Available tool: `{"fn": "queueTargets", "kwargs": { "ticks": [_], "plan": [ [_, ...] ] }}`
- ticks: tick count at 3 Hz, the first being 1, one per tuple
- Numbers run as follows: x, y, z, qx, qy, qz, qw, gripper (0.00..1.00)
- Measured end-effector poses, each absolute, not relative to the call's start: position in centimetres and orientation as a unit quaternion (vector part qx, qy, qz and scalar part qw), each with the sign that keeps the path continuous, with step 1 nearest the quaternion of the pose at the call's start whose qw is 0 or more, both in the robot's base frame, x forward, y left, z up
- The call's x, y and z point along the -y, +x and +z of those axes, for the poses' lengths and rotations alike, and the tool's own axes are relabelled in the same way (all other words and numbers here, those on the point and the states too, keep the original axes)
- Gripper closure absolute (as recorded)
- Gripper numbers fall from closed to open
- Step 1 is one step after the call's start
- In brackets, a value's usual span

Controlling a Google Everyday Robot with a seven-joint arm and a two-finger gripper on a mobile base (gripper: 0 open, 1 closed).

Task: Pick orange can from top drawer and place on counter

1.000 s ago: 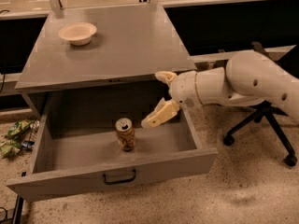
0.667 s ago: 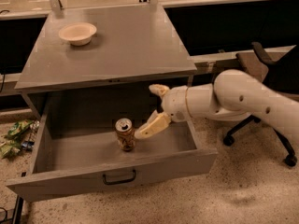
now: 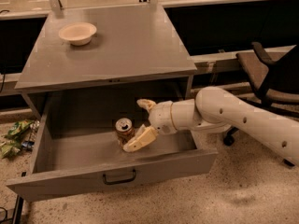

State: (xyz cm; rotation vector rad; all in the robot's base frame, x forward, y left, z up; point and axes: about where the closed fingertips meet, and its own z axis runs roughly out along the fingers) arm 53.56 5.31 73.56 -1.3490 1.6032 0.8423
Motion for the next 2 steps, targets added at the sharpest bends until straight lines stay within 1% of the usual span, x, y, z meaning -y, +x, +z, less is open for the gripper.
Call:
{"fn": "queueTargets", "kwargs": {
  "ticks": [1,2],
  "plan": [
    [-6.3,53.9,71.6,-0.644,-0.536,0.342,0.425,0.00],
    [-6.3,54.7,70.2,-0.650,-0.526,0.341,0.428,0.00]
  ]
}}
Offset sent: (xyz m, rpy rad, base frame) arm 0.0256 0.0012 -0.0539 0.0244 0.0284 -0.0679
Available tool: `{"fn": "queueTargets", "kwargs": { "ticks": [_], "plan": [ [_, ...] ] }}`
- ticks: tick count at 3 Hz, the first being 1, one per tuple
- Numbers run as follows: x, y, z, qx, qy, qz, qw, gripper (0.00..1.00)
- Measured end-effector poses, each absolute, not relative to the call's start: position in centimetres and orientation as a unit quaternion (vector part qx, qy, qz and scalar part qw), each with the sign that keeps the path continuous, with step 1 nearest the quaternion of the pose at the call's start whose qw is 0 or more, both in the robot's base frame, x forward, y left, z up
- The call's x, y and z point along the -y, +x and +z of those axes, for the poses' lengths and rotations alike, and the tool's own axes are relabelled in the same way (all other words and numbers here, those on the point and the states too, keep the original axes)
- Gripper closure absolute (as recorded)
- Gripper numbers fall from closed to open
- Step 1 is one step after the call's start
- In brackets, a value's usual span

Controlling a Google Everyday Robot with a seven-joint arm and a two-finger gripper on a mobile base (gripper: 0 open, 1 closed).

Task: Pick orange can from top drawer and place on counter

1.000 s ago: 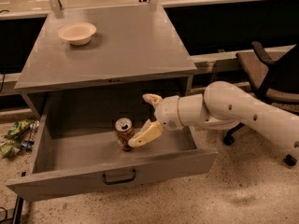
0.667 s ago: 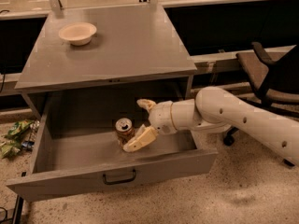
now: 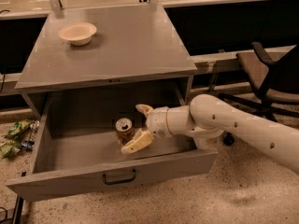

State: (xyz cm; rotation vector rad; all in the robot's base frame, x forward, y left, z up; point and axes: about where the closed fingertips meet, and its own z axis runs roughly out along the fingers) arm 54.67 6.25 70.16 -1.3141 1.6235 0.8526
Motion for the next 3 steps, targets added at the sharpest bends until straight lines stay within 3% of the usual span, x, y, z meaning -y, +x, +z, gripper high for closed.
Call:
{"fn": "queueTargets", "kwargs": {
  "ticks": [1,3],
  "plan": [
    [-6.4,55.2,68.9,-0.650,-0.526,0.342,0.428,0.00],
    [-8.1,58.9,67.7,-0.616,-0.543,0.363,0.441,0.43]
  ]
}}
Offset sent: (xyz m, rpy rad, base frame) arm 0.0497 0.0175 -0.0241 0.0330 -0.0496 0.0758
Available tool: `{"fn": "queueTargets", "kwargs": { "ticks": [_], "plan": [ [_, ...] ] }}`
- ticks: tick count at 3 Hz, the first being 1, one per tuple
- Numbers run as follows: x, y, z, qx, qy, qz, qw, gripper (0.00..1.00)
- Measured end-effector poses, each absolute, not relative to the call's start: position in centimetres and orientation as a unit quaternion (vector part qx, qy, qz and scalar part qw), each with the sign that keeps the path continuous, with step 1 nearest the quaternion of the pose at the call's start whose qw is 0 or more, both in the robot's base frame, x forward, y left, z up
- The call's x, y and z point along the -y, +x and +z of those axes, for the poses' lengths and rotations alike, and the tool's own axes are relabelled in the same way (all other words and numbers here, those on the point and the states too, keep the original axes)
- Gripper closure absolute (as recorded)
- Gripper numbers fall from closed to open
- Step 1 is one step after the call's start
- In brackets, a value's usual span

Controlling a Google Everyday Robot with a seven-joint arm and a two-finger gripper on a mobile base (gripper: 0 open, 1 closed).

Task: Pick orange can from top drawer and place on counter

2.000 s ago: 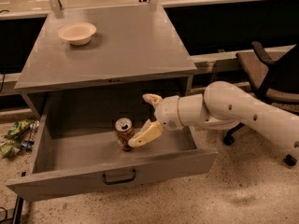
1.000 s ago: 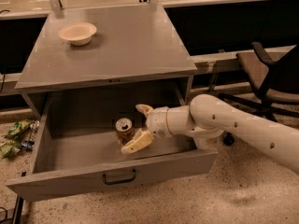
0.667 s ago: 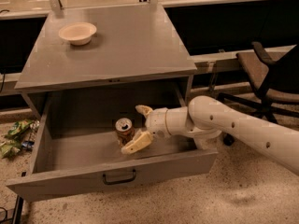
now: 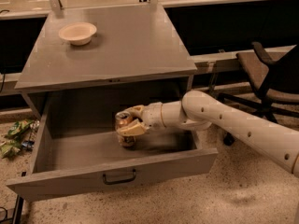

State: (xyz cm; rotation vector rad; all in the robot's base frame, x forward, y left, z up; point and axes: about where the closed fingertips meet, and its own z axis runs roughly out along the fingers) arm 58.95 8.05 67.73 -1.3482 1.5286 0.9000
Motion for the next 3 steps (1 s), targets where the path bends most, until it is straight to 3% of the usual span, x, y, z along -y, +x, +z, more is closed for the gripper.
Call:
{"fn": "queueTargets", "kwargs": {
  "ticks": [2,3],
  "plan": [
    [-7.5,60.3,68.8,-0.598,-0.542,0.373,0.459,0.90],
    [-6.6,60.1,72.5,-0.594,-0.541,0.367,0.469,1.00]
  ]
}}
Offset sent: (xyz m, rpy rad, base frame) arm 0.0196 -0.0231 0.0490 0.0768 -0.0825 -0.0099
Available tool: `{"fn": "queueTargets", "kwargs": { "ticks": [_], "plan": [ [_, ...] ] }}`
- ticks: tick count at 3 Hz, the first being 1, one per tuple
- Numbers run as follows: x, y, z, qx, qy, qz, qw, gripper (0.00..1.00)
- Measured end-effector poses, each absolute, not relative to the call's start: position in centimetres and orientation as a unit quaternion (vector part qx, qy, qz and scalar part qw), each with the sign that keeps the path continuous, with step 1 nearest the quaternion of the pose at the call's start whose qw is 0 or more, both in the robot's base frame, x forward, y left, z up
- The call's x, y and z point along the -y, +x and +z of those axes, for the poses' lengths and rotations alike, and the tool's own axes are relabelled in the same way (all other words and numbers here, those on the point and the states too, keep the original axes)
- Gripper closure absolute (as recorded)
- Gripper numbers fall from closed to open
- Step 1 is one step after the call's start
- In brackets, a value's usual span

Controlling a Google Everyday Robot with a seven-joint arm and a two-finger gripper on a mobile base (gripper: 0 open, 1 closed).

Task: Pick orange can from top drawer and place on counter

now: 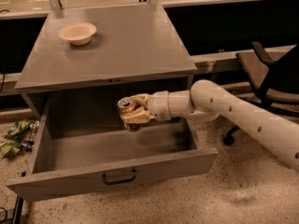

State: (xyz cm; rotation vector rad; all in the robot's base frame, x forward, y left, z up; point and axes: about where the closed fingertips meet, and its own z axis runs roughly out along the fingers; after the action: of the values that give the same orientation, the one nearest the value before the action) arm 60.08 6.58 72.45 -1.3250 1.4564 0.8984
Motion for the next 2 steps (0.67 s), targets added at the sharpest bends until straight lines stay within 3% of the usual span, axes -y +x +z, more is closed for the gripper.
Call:
{"fn": "queueTargets", "kwargs": {
  "ticks": [2],
  "plan": [
    [-4.2,59.9,82.6,-0.597,-0.525,0.364,0.485,1.00]
  ]
}}
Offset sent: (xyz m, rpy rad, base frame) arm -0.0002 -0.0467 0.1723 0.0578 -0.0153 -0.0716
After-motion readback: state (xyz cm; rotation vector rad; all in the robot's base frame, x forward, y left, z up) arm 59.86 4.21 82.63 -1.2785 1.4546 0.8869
